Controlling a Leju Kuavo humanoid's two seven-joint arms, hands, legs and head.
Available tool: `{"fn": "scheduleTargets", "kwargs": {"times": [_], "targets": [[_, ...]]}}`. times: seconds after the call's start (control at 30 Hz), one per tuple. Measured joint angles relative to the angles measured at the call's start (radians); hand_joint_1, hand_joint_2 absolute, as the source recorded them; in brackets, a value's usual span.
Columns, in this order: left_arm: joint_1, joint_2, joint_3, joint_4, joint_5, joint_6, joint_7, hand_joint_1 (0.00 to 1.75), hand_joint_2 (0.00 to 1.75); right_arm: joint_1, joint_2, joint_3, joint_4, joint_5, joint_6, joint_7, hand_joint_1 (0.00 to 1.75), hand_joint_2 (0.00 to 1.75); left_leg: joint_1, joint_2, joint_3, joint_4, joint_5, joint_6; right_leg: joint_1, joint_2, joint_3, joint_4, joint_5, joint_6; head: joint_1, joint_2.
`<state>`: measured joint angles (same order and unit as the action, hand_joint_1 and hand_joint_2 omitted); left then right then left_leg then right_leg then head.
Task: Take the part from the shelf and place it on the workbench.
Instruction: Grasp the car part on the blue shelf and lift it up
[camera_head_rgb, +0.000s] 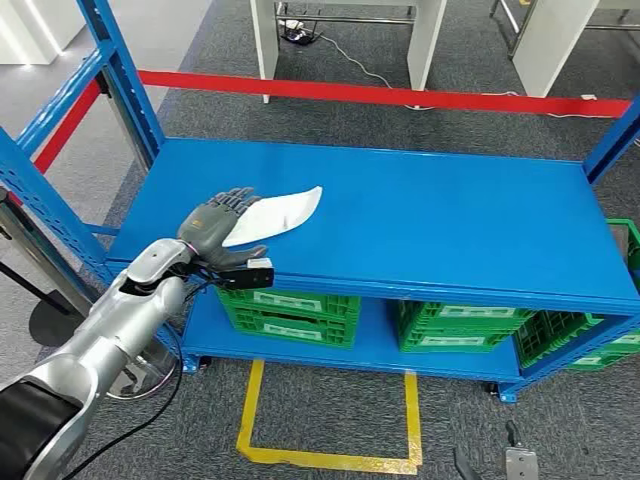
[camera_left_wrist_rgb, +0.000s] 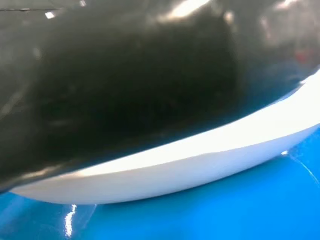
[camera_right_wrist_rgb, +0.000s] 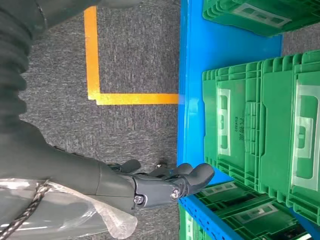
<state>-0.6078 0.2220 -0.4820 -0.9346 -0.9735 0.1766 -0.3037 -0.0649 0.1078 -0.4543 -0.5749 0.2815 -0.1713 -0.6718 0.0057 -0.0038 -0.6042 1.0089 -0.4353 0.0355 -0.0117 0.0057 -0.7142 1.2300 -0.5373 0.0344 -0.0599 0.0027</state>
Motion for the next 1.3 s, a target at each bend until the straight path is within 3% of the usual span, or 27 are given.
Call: {"fn": "scheduleTargets", "kwargs": {"times": [0.13,0.2,0.27,0.33,0.43,0.47,0.5,0.53,0.6,0.67,0.8,0.87,0.93,0.97,1.0,1.03,1.1,1.13,1.2,1.3], "targets": [[-0.003,0.0,0.0,0.001,0.0,0.0,0.0,0.0,0.0,-0.004,-0.001,0.0,0.0,0.0,0.0,0.0,0.0,1.75,-0.003,-0.001,-0.001,0.006,-0.005,-0.009,0.002,0.0,0.1,-0.2,0.074,-0.011,-0.001,0.0],[-0.003,-0.001,0.0,0.002,0.001,0.001,0.0,0.0,0.0,-0.003,-0.001,0.0,0.0,0.0,0.0,0.0,0.0,1.75,-0.006,-0.002,-0.005,0.007,-0.004,-0.018,0.005,0.002,0.113,-0.219,0.072,-0.017,-0.002,0.0],[-0.001,-0.004,-0.001,0.003,0.003,0.008,-0.002,0.0,0.87,-0.003,-0.001,0.001,0.001,0.0,0.0,0.0,0.0,1.75,-0.005,-0.002,-0.005,0.008,-0.007,-0.028,0.002,0.002,0.114,-0.222,0.076,-0.027,-0.002,0.0],[0.001,-0.008,-0.002,0.003,-0.003,0.03,-0.002,0.0,1.75,-0.007,-0.001,0.001,0.001,0.0,-0.001,0.0,0.0,1.75,-0.002,-0.002,-0.024,0.059,-0.042,-0.038,-0.002,0.002,0.118,-0.228,0.079,-0.039,-0.006,0.0],[0.011,-0.018,-0.008,0.007,-0.033,0.064,0.012,0.0,1.75,-0.007,0.0,0.002,0.001,-0.001,-0.002,0.0,0.0,1.75,0.002,-0.001,-0.108,0.247,-0.129,-0.049,-0.003,0.002,0.121,-0.228,0.078,-0.045,-0.009,0.0],[0.015,-0.022,-0.012,0.008,-0.042,0.069,0.016,0.0,1.75,-0.006,0.0,0.002,0.001,-0.001,-0.002,0.0,0.0,1.75,0.002,0.0,-0.126,0.285,-0.135,-0.05,-0.002,0.002,0.121,-0.227,0.077,-0.045,-0.009,0.0],[0.018,-0.025,-0.016,0.01,-0.048,0.07,0.018,0.0,1.75,-0.005,0.0,0.002,0.001,-0.001,-0.002,0.0,0.0,1.75,0.003,0.0,-0.126,0.283,-0.121,-0.05,-0.002,0.002,0.122,-0.226,0.076,-0.044,-0.009,0.0],[0.02,-0.027,-0.019,0.011,-0.051,0.07,0.019,0.0,1.75,-0.005,0.0,0.002,0.001,-0.001,-0.001,0.0,0.0,1.75,0.003,0.0,-0.107,0.241,-0.089,-0.048,-0.002,0.002,0.123,-0.225,0.074,-0.043,-0.01,0.0],[0.016,-0.029,-0.024,0.013,-0.054,0.065,0.023,0.0,1.75,-0.005,0.0,0.002,0.002,-0.002,-0.001,0.0,0.0,1.75,0.002,0.0,-0.044,0.105,-0.022,-0.042,-0.001,0.003,0.125,-0.222,0.07,-0.038,-0.009,0.0],[0.012,-0.03,-0.027,0.015,-0.058,0.059,0.028,0.0,1.75,-0.004,0.0,0.002,0.002,-0.003,0.0,0.0,0.0,1.75,-0.001,0.0,-0.007,0.023,-0.004,-0.035,0.002,0.003,0.122,-0.219,0.069,-0.03,-0.009,0.0],[0.014,-0.03,-0.03,0.022,-0.064,0.056,0.037,0.0,1.75,-0.002,0.0,0.002,0.001,-0.003,0.001,0.0,0.0,1.75,0.0,0.0,-0.002,0.005,-0.005,-0.015,0.001,0.002,0.112,-0.21,0.058,-0.009,-0.007,0.0],[0.013,-0.03,-0.031,0.023,-0.065,0.058,0.037,0.0,1.75,-0.002,0.0,0.003,0.001,-0.003,0.001,0.0,0.0,1.75,0.003,0.001,0.001,0.0,-0.003,-0.004,0.0,0.001,0.071,-0.129,0.011,0.0,-0.005,0.0],[0.015,-0.03,-0.031,0.027,-0.067,0.058,0.037,0.0,1.75,0.001,0.0,0.003,0.001,-0.003,0.002,0.0,0.0,1.75,0.002,0.002,0.001,0.001,-0.004,0.001,-0.001,0.0,0.004,0.008,-0.046,0.004,-0.004,0.0],[0.018,-0.03,-0.032,0.03,-0.07,0.058,0.039,0.0,1.75,0.003,0.0,0.003,0.002,-0.003,0.002,0.0,0.0,1.75,0.002,0.001,0.001,0.001,-0.004,0.002,-0.001,0.0,-0.02,0.054,-0.056,0.006,-0.004,0.0],[0.02,-0.03,-0.033,0.032,-0.072,0.058,0.041,0.0,1.75,0.004,0.0,0.003,0.002,-0.003,0.002,0.0,0.0,1.75,0.002,0.001,0.001,0.001,-0.005,0.002,-0.001,0.0,-0.029,0.066,-0.049,0.006,-0.004,0.0],[0.021,-0.03,-0.034,0.035,-0.074,0.058,0.043,0.0,1.75,0.004,0.0,0.003,0.002,-0.003,0.002,0.0,0.0,1.75,0.002,0.0,0.002,0.001,-0.005,0.001,-0.001,0.0,-0.015,0.033,-0.022,0.005,-0.004,0.0],[0.022,-0.03,-0.035,0.039,-0.075,0.058,0.046,0.0,1.75,0.002,-0.001,0.003,0.002,-0.003,0.002,0.0,0.0,1.75,0.001,0.0,0.005,0.003,-0.009,-0.004,-0.001,-0.001,0.052,-0.104,0.046,0.0,-0.004,0.0],[0.021,-0.03,-0.036,0.04,-0.075,0.058,0.048,0.0,1.75,0.001,0.0,0.003,0.002,-0.003,0.002,0.0,0.0,1.75,-0.001,-0.001,0.004,0.006,-0.011,-0.008,0.0,-0.001,0.084,-0.166,0.066,-0.003,-0.004,0.0],[0.021,-0.029,-0.036,0.042,-0.075,0.058,0.05,0.0,1.75,0.001,0.0,0.003,0.002,-0.003,0.003,0.0,0.0,1.75,-0.005,-0.001,0.002,0.008,-0.011,-0.017,0.002,0.0,0.112,-0.214,0.07,-0.01,-0.005,0.0],[0.021,-0.029,-0.039,0.046,-0.075,0.058,0.051,0.0,1.75,0.002,0.0,0.003,0.002,-0.003,0.003,0.0,0.0,1.75,-0.003,-0.001,-0.001,0.017,-0.02,-0.031,0.0,0.0,0.116,-0.22,0.073,-0.027,-0.006,0.0]]}}
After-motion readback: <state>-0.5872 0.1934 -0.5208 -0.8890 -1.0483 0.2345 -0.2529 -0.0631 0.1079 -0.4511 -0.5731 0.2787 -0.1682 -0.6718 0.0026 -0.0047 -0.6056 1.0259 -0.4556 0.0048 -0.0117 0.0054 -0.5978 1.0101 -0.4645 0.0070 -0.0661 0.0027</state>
